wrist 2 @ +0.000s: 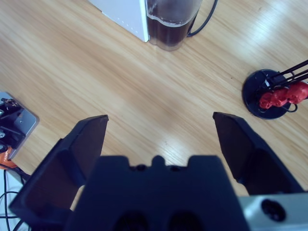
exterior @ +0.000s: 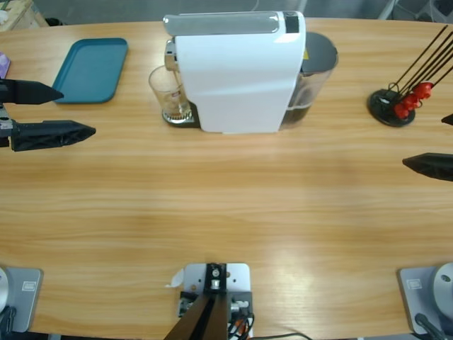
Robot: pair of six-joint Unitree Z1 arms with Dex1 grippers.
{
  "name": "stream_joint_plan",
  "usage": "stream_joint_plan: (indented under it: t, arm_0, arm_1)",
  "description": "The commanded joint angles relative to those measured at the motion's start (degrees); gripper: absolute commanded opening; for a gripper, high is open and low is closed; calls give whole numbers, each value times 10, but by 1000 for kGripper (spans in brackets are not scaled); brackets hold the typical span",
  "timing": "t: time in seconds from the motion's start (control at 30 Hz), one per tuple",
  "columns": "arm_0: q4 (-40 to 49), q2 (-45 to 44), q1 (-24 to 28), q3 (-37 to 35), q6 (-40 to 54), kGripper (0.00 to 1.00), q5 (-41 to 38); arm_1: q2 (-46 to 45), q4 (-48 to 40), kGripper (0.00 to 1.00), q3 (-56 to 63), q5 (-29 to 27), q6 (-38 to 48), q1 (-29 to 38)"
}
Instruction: Pour coffee
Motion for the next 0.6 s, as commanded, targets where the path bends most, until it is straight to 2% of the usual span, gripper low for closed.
stream_joint_plan:
  t: [0.03,0.3,0.6]
  arm_0:
    - [37,-27,-5,7,15,1000,-6]
    - [37,-20,-5,-5,19,1000,-8]
    - [41,-18,-5,-10,21,1000,-8]
  arm_1:
    - [-15,-67,1000,27,-23,4,5]
    - [-70,-117,1000,79,-22,4,6]
    - [-59,-127,1000,90,-22,1,6]
